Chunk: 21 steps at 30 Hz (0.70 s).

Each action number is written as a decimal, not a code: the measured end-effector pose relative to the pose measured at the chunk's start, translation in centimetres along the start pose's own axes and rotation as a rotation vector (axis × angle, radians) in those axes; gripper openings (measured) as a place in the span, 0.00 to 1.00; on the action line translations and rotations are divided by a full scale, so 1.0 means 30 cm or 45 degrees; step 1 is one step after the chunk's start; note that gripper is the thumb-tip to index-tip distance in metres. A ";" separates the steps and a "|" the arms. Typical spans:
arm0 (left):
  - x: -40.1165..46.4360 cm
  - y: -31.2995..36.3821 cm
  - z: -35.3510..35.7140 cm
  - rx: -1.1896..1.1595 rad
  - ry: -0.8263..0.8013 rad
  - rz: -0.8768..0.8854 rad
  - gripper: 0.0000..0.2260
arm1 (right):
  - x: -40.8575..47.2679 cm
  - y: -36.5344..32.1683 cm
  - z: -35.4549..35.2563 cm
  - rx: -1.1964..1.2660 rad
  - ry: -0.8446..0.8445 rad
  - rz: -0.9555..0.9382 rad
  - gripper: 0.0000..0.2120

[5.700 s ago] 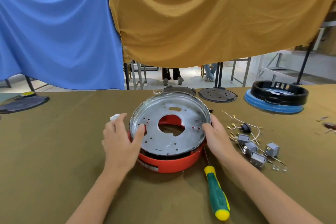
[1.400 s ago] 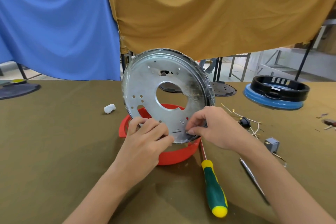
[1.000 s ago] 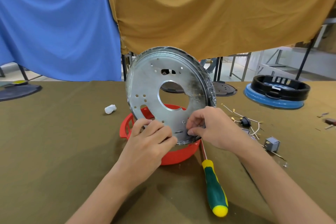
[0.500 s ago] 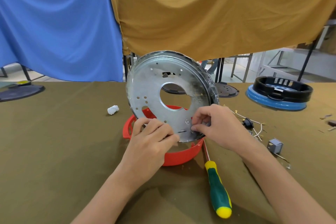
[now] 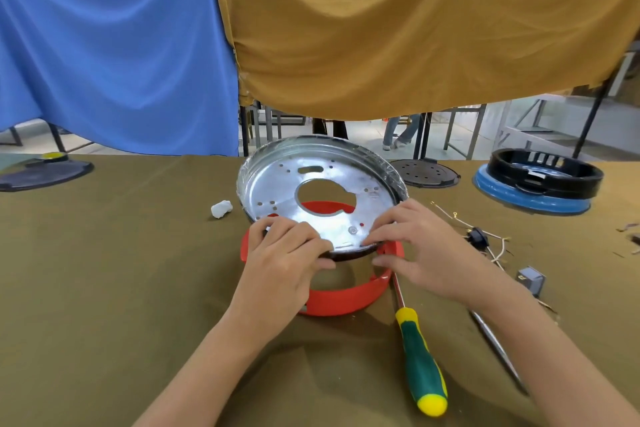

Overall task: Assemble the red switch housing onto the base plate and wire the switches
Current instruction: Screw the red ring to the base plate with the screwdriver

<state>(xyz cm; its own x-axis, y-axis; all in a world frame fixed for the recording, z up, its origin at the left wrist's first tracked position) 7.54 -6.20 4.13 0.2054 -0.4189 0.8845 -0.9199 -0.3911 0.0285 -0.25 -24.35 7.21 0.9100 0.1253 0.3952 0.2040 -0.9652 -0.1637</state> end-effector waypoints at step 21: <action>0.000 -0.009 -0.006 -0.207 -0.047 -0.135 0.10 | -0.007 0.021 0.013 0.334 -0.152 0.043 0.18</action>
<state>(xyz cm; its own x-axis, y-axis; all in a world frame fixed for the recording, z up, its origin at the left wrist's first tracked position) 7.71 -5.93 4.20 0.3133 -0.4135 0.8549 -0.9337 -0.2986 0.1978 -0.17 -24.89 6.66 0.9508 0.1351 0.2788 0.2448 -0.8791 -0.4090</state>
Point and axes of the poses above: each hand's wrist, its own x-axis towards the middle knuckle, its own z-axis out of the palm, y = z × x, the point moved 4 cm from there along x, towards the middle knuckle, and after that the axes turned 3 degrees about -z, right-handed, at the moved point
